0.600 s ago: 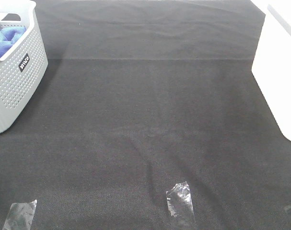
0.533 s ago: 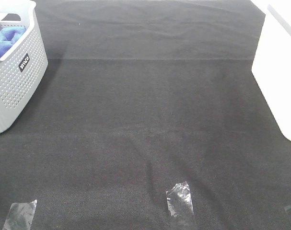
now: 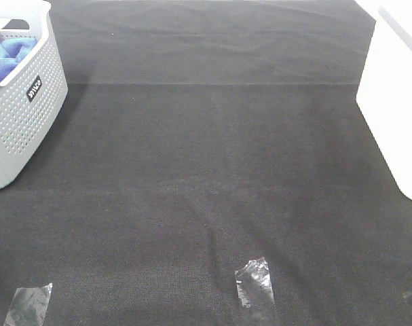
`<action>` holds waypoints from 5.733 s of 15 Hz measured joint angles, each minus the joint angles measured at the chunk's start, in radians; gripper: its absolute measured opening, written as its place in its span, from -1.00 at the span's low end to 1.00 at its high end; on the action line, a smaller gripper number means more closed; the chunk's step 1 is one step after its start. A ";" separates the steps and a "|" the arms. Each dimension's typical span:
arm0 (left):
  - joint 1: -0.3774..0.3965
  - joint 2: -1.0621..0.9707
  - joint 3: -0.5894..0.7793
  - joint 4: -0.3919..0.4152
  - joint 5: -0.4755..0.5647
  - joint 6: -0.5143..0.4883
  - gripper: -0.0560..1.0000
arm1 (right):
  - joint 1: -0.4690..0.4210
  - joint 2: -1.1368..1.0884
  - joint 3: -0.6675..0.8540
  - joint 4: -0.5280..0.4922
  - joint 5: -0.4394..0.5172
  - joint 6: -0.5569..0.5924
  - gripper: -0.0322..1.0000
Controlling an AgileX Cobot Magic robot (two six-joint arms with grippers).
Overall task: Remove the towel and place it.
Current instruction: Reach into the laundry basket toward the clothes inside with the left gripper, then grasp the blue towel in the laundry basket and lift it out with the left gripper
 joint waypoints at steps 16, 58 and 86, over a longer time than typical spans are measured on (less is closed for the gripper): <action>0.001 0.000 0.000 0.000 0.000 0.000 0.98 | 0.000 0.000 0.000 0.000 0.000 0.000 0.54; 0.001 1.629 -1.326 0.327 0.163 0.821 0.98 | 0.000 0.000 0.000 0.000 -0.001 0.000 0.54; 0.070 2.328 -1.513 0.434 -0.013 1.113 0.74 | 0.000 0.000 0.000 0.000 -0.001 0.000 0.54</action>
